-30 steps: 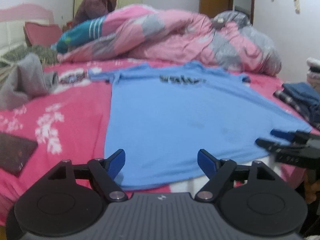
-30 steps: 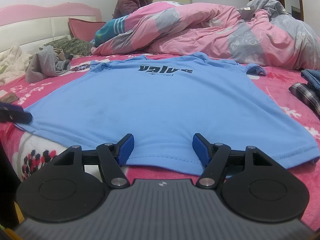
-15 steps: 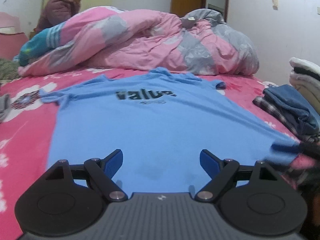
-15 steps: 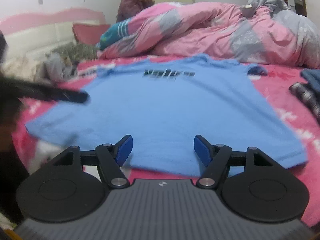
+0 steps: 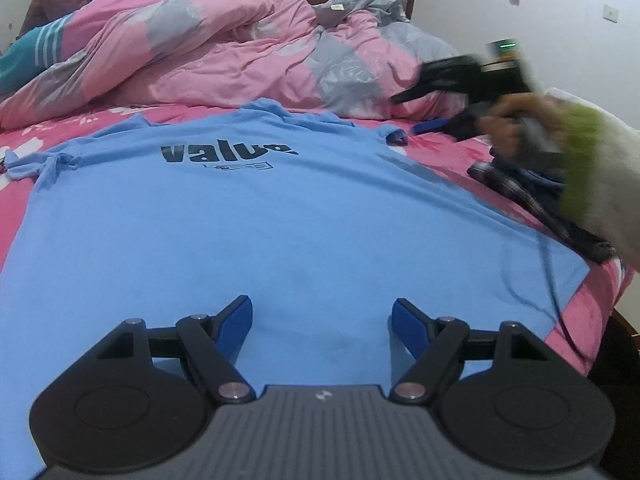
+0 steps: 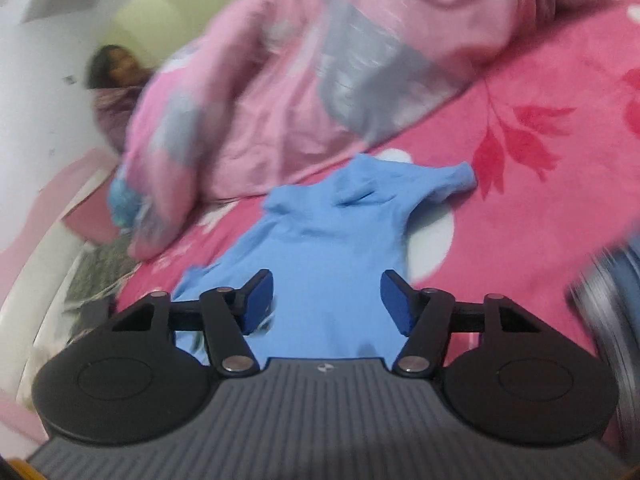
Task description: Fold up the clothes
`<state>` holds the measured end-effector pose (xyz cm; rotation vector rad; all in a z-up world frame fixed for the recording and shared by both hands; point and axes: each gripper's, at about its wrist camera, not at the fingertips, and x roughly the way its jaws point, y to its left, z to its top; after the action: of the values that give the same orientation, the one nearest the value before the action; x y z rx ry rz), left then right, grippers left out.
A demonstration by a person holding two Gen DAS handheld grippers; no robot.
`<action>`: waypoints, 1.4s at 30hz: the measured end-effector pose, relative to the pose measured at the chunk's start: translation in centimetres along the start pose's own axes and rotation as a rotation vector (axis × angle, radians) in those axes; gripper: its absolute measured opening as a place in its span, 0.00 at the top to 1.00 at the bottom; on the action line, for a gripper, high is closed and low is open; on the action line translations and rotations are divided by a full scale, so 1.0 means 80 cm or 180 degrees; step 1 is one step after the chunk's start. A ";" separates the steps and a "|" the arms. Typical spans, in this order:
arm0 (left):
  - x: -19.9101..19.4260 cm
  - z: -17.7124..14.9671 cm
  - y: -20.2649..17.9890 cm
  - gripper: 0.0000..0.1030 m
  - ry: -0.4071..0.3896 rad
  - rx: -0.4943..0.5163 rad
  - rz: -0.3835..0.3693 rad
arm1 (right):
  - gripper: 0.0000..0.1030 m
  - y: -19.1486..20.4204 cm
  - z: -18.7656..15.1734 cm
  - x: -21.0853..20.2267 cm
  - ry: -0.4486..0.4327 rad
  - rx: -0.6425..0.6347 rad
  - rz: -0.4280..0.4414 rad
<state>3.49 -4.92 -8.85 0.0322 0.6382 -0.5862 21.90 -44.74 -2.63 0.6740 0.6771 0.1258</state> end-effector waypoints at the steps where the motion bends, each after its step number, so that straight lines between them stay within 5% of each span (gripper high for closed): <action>1: 0.000 -0.001 0.001 0.25 -0.0007 0.0000 -0.0010 | 0.44 -0.004 0.009 0.023 0.0058 -0.0037 -0.0097; 3: 0.000 -0.003 0.002 0.25 -0.0021 0.0001 -0.0029 | 0.46 -0.012 0.018 0.059 0.0163 -0.0115 -0.0245; 5: 0.000 -0.004 0.003 0.25 -0.0036 0.0002 -0.0048 | 0.59 -0.021 0.022 0.090 0.0264 -0.0177 -0.0355; 7: 0.000 -0.006 0.005 0.25 -0.0050 0.0003 -0.0068 | 0.91 -0.025 0.020 0.103 0.0307 -0.0251 -0.0389; 8: 0.000 -0.007 0.005 0.25 -0.0057 0.0003 -0.0077 | 0.96 -0.024 0.020 0.104 0.0306 -0.0306 -0.0381; 14: 0.000 -0.010 0.006 0.23 -0.0076 0.0051 -0.0111 | 0.96 -0.020 0.040 0.099 0.0053 -0.0597 -0.0500; 20: -0.001 -0.013 0.006 0.22 -0.0088 0.0079 -0.0099 | 0.96 -0.039 0.038 0.125 0.0108 -0.0633 -0.0615; 25: -0.001 -0.013 0.009 0.21 -0.0102 0.0060 -0.0131 | 0.69 -0.027 0.046 0.071 0.0070 -0.0521 -0.0766; 28: -0.001 -0.013 0.010 0.19 -0.0111 0.0066 -0.0144 | 0.69 -0.005 0.038 0.026 0.0104 -0.0657 -0.0611; 32: -0.002 -0.013 0.008 0.19 -0.0116 0.0086 -0.0125 | 0.72 0.010 -0.005 0.016 0.0604 -0.0686 -0.0171; 35: -0.001 -0.012 0.011 0.19 -0.0121 0.0048 -0.0156 | 0.81 -0.010 -0.042 0.027 0.0968 -0.0605 -0.0357; 37: -0.001 -0.012 0.013 0.19 -0.0121 0.0024 -0.0176 | 0.92 -0.028 -0.048 0.006 0.0910 -0.0438 -0.0492; 42: -0.002 -0.011 0.013 0.19 -0.0122 0.0007 -0.0180 | 0.87 -0.016 -0.071 -0.104 0.0640 -0.0406 -0.0567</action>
<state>3.43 -3.80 -9.67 0.0051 0.6026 -0.6407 11.77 -45.35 -2.28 0.4797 0.9112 0.0718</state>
